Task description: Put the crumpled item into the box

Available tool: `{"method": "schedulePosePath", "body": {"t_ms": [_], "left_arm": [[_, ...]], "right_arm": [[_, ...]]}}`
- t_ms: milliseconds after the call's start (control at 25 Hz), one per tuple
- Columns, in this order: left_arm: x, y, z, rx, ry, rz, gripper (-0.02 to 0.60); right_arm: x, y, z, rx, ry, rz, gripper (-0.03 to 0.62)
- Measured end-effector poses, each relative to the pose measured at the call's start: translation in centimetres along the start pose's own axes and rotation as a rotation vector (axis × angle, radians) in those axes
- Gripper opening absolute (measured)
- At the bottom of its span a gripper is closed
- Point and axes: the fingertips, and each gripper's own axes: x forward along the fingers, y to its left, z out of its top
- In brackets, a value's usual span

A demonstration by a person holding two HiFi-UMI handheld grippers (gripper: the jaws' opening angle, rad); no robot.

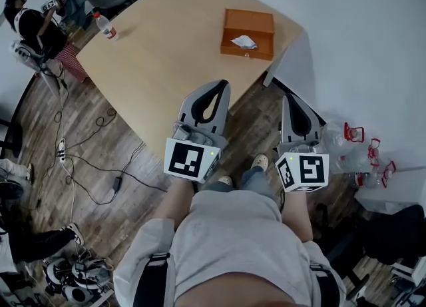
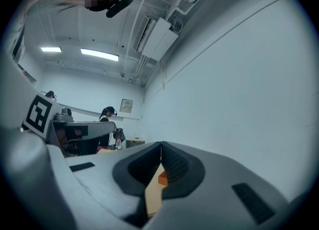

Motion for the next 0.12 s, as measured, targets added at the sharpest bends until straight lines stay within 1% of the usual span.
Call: {"method": "schedulePosePath", "body": {"t_ms": [120], "left_arm": [[-0.17,0.1,0.08,-0.001,0.002,-0.001,0.014]], "right_arm": [[-0.11,0.21,-0.02,0.007,0.001,-0.006,0.011]]}}
